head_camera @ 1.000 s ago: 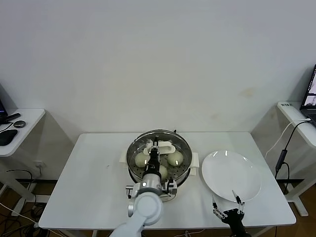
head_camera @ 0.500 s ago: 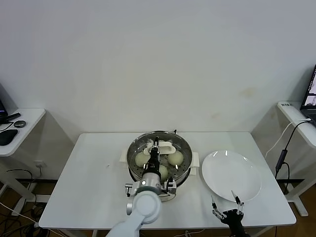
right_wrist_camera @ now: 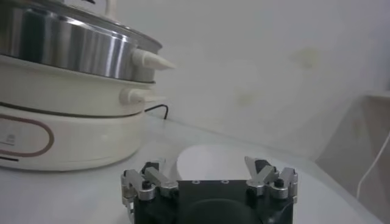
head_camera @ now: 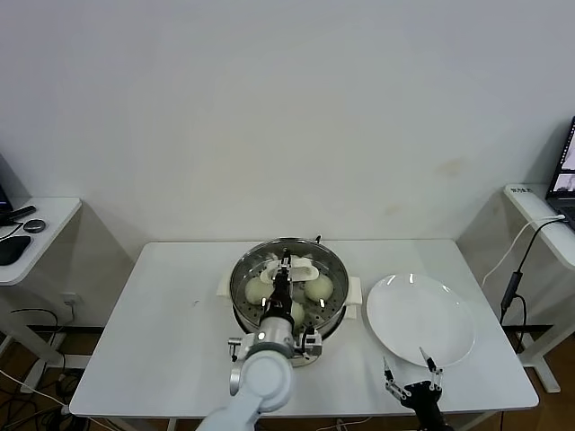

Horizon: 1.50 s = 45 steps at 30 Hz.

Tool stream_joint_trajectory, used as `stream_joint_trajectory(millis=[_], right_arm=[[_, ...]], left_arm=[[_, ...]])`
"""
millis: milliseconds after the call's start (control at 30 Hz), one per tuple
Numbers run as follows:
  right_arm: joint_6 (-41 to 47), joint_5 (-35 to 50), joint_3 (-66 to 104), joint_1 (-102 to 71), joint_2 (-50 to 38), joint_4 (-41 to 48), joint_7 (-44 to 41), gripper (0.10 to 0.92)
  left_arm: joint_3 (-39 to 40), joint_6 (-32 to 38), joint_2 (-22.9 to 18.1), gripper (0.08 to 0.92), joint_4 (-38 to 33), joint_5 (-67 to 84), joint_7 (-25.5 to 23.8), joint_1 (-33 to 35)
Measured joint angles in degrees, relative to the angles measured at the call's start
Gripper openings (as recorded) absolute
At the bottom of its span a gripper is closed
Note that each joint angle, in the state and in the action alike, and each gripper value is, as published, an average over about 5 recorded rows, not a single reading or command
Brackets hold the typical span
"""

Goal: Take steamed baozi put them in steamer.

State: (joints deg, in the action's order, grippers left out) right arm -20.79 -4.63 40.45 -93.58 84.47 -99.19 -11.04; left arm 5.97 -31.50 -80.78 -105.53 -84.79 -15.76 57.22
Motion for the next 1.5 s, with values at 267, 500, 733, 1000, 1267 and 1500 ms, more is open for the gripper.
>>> stream_joint_trajectory(millis=[267, 500, 733, 1000, 1267, 1500], right_arm=[[0.0, -0.3, -0.1, 0.0, 0.0, 0.1, -0.1, 0.823], [0.0, -0.4, -0.2, 0.0, -0.1, 0.0, -0.3, 0.823], [-0.3, 0.0, -0.4, 0.0, -0.6, -0.2, -1.0, 0.823], [1.8, 2.3, -1.4, -0.7, -1.8, -1.5, -1.9, 0.823], [5.9, 7.2, -2.7, -2.1, -4.1, -4.0, -1.8, 0.823], [8.1, 10.0, -4.0, -3.3, -5.4, -6.0, -1.3, 0.823]], left_arm=[[-1.3, 1.1, 1.1, 0.59, -5.1, 5.0, 3.6, 4.4], [-5.7, 5.1, 2.8, 0.78, -12.5, 16.9, 9.7, 12.1], [-15.2, 17.9, 3.3, 0.822, -18.7, 40.7, 16.8, 25.2], [-26.1, 32.5, 2.1, 0.823, -20.5, 67.1, 21.5, 39.9], [-33.8, 41.7, 0.1, 0.823, -15.6, 83.2, 22.2, 46.8], [-38.2, 45.7, -1.0, 0.823, -11.7, 89.1, 21.9, 49.3]])
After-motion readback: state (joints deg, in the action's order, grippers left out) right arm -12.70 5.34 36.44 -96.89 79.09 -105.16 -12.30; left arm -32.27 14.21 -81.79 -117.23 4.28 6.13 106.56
